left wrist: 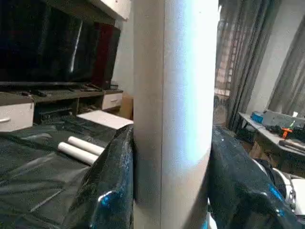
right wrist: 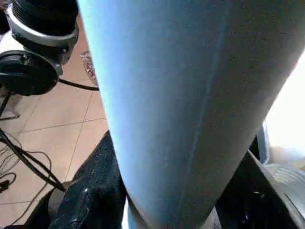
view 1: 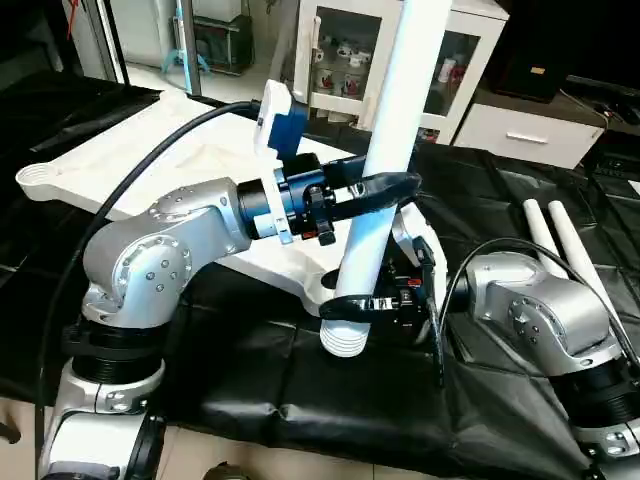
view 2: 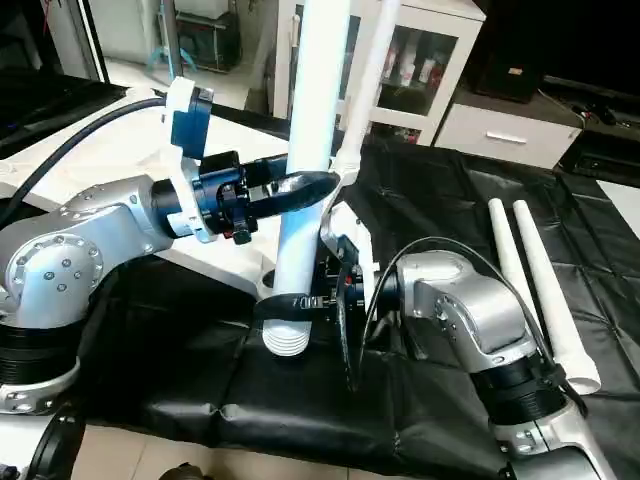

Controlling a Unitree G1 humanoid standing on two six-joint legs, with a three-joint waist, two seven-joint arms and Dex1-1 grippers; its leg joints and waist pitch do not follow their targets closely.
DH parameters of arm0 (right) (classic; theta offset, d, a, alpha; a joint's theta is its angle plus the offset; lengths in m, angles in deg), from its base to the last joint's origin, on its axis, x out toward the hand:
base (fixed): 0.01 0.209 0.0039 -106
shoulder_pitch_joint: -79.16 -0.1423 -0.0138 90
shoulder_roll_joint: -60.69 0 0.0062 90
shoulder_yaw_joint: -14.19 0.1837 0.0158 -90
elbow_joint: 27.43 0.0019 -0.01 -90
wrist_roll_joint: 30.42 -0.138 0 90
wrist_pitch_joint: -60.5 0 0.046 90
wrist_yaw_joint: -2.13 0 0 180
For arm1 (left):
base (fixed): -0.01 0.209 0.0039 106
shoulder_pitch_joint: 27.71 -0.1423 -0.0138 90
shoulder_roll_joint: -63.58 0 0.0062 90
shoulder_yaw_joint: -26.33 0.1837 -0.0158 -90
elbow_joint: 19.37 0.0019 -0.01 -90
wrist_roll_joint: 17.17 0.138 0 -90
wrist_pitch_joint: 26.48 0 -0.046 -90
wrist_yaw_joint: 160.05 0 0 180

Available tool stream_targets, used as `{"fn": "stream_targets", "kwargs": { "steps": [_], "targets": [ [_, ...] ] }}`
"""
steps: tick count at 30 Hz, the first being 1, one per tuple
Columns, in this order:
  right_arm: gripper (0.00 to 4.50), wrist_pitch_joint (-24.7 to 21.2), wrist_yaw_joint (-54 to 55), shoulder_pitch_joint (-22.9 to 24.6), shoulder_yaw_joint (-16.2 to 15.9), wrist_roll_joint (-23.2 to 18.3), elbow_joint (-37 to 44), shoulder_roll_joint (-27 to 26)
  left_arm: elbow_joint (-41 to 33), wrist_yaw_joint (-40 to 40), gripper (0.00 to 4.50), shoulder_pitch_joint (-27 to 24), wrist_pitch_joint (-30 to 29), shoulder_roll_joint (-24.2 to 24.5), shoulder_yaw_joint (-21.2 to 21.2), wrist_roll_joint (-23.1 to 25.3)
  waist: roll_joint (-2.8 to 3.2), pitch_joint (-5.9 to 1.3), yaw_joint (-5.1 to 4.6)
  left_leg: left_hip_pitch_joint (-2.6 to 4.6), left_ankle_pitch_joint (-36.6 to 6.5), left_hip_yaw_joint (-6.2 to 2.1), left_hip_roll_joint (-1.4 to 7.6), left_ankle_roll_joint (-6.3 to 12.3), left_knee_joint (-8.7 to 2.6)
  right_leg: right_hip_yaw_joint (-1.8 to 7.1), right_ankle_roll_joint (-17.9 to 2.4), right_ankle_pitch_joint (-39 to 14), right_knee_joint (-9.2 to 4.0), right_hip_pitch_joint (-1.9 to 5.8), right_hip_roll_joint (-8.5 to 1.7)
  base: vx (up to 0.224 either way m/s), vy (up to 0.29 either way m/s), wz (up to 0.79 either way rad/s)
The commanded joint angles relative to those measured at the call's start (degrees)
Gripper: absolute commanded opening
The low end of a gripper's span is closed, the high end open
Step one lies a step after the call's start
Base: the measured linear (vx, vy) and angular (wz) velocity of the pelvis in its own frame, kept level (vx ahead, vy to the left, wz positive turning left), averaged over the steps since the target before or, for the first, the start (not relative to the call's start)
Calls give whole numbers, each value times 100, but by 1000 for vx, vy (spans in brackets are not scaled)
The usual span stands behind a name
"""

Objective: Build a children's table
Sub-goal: Pick table leg

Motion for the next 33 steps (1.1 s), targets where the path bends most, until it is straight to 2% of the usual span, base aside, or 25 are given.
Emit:
{"fn": "stream_targets", "kwargs": {
  "steps": [1,3,5,8,10,12,14,16,17,18,19,20,21,22,23,24,25,26,27,28,29,30,31,32,33],
  "targets": [
    [188,97,47,-6,105,-14,9,2,64,-210,244,33,-251,104,151,210,68,-392,-25,37,-874,-12,122,-221,-382,269,-706,-1279,-418,306,-405,0,0,0],
    [188,139,142,-12,163,6,-23,-45,99,-225,251,-10,-267,149,143,245,64,-393,-25,40,-885,-13,116,-223,-383,268,-682,-1349,-425,307,-409,0,0,0],
    [186,157,206,-19,210,16,-47,-66,94,-176,280,-48,-267,174,95,195,74,-393,-24,38,-860,-18,120,-247,-387,269,-686,-1314,-422,308,-408,0,0,0],
    [186,241,413,-12,320,126,-146,-92,146,-218,285,-80,-146,180,-115,141,87,-398,-26,44,-889,-16,116,-270,-385,267,-732,-1205,-412,306,-401,0,0,0],
    [186,272,483,-7,353,168,-191,-98,168,-194,312,-78,-73,207,-151,162,97,-397,-26,45,-904,-17,113,-287,-390,264,-745,-1194,-417,309,-400,0,0,0],
    [186,480,876,-39,431,473,-475,-117,229,-150,321,-93,238,304,-290,287,123,-395,-25,38,-939,-24,111,-299,-392,263,-726,-1238,-425,305,-407,0,0,0],
    [186,787,1558,-131,575,891,-968,-181,372,-176,342,-103,602,388,-586,396,107,-392,-47,39,-938,-15,91,-361,-393,260,-699,-1305,-438,302,-396,0,0,0],
    [186,964,2138,-187,796,1069,-1332,-270,584,-247,352,-115,851,457,-881,460,133,-402,-64,52,-943,-12,78,-431,-391,260,-693,-1295,-431,301,-387,0,0,0],
    [186,1030,2306,-190,852,1133,-1416,-286,673,-260,352,-144,1031,528,-878,618,132,-406,-64,55,-945,-10,77,-432,-389,260,-690,-1272,-428,297,-388,0,0,0],
    [186,1181,2615,-168,936,1269,-1532,-300,863,-269,352,-241,1529,731,-725,1131,148,-402,-60,67,-960,-20,85,-422,-399,257,-648,-1245,-448,290,-378,0,0,0],
    [186,1228,2737,-119,1005,1279,-1511,-327,1068,-200,352,-352,1923,1095,-158,1813,134,-414,-76,71,-958,-18,84,-422,-396,260,-596,-1172,-407,305,-364,0,0,0],
    [186,1239,2895,-42,1125,1247,-1425,-403,1437,67,352,-516,2516,1654,820,2791,138,-399,-48,78,-946,-43,94,-338,-420,256,-469,-1265,-465,285,-365,0,0,0],
    [186,1239,2895,-42,1125,1247,-1425,-403,1437,67,352,-516,2516,1654,820,2791,150,-390,-89,75,-1054,-33,95,-316,-438,283,-276,-1449,-429,278,-350,0,0,0],
    [186,1222,2922,-10,1146,1237,-1365,-425,1625,175,352,-553,2700,1790,1134,3060,158,-402,-82,95,-999,-28,100,-342,-429,285,-288,-1415,-435,270,-374,0,0,0],
    [186,1283,2871,67,1117,1258,-1233,-442,1939,360,352,-571,3055,1820,1439,3340,217,-415,-81,116,-974,-28,113,-379,-429,289,-373,-1289,-401,260,-385,0,0,0],
    [186,1283,2871,67,1117,1258,-1233,-442,1939,360,352,-571,3055,1820,1439,3340,224,-421,-63,127,-927,-16,121,-368,-423,290,-495,-1040,-393,245,-386,0,0,0],
    [186,1354,2789,203,1066,1277,-1025,-457,2478,643,352,-552,3465,1741,1797,3654,233,-421,-44,102,-841,-19,110,-348,-429,283,-608,-783,-402,259,-381,0,0,0],
    [186,1337,2758,263,1060,1248,-923,-457,2771,757,352,-473,3728,1677,1943,3824,238,-428,-46,106,-864,-8,113,-366,-423,287,-645,-686,-371,264,-392,0,0,0],
    [186,1337,2766,291,1058,1228,-886,-463,2977,833,352,-417,3930,1616,1987,3954,217,-432,-43,77,-825,-22,105,-345,-429,288,-672,-586,-365,307,-398,0,0,0],
    [186,1298,2724,348,1068,1158,-778,-453,3297,923,352,-289,4129,1562,2076,4114,264,-441,-44,71,-824,-36,116,-388,-430,288,-740,-498,-329,321,-420,0,0,0],
    [186,1267,2698,381,1076,1115,-706,-443,3459,972,352,-218,4224,1538,2123,4196,261,-423,-50,76,-879,-20,99,-356,-431,291,-718,-570,-389,307,-401,0,0,0],
    [186,1255,2686,401,1080,1093,-664,-442,3570,996,352,-169,4330,1537,2165,4242,259,-421,-64,78,-1033,-29,104,-378,-434,292,-755,-679,-368,324,-423,0,0,0],
    [186,1228,2655,448,1090,1043,-575,-443,3849,1068,352,-35,4486,1522,2237,4289,241,-412,-44,97,-1146,-21,98,-366,-432,293,-698,-949,-414,312,-429,0,0,0],
    [186,1215,2623,498,1076,1019,-523,-445,4166,1230,352,108,4599,1487,2282,4322,254,-410,-52,89,-1184,-34,105,-375,-437,295,-720,-1009,-399,317,-444,0,0,0],
    [186,1218,2590,527,1058,1022,-497,-432,4339,1318,352,196,4640,1484,2354,4401,327,-392,-52,104,-1295,-29,99,-375,-440,295,-701,-1193,-456,291,-439,0,0,0]
  ]
}}
